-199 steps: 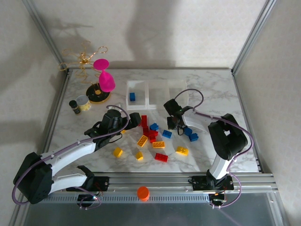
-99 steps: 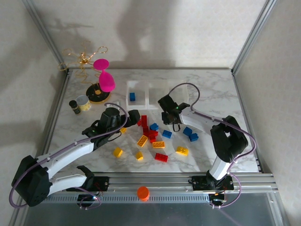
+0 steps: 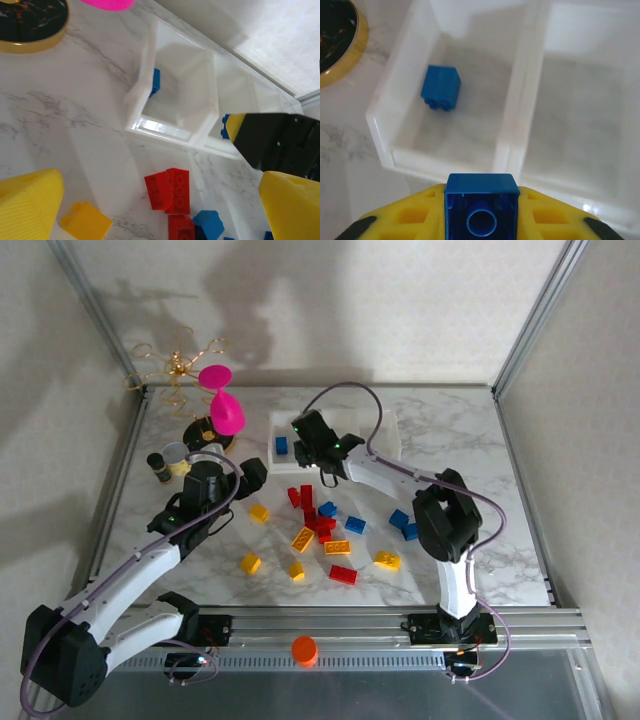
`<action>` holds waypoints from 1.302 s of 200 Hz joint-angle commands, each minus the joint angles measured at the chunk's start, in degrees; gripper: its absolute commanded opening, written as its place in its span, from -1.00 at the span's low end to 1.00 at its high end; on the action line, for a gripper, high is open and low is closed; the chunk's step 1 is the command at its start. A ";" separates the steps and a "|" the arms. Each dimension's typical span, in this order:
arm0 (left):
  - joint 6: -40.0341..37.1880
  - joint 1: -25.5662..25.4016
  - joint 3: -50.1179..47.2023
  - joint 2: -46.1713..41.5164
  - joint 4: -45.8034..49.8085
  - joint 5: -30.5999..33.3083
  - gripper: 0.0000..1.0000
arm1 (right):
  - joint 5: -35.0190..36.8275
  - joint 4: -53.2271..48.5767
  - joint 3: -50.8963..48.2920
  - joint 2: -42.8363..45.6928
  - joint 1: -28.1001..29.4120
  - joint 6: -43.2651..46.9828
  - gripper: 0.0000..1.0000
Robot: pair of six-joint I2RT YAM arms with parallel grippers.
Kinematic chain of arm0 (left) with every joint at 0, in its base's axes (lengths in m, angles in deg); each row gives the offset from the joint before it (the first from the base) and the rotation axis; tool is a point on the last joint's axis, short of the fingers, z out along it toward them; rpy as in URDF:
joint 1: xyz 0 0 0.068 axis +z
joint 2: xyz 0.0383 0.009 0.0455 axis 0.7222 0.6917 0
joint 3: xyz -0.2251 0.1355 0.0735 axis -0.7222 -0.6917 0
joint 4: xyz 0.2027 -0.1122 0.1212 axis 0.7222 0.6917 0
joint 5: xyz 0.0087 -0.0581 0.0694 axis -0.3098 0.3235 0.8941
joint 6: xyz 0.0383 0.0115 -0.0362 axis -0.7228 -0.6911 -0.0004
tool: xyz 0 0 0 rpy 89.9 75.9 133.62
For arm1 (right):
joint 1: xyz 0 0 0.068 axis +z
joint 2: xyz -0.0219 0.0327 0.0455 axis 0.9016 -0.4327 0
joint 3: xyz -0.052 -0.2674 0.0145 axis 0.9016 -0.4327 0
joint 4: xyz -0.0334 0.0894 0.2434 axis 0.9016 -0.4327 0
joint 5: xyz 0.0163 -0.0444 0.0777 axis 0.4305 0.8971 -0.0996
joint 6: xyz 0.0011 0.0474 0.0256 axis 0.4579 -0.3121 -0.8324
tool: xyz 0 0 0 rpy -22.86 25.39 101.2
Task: Sort the legos into containers by color
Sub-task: Place the lego in the container, then pick up the lego from the center of the table.
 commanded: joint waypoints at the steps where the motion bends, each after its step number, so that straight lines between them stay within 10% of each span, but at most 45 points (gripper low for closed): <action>1: -1.57 1.33 0.94 1.08 1.25 -0.64 0.99 | 2.54 2.90 6.31 -4.83 0.28 3.98 -0.50; 115: -0.17 3.27 1.39 4.70 -1.77 -1.61 0.99 | 3.07 -0.91 22.53 -13.85 -0.12 8.46 0.08; 260: -0.25 -2.08 -0.75 0.02 2.94 -6.76 0.99 | -3.73 1.37 -23.91 21.31 0.14 -4.35 0.31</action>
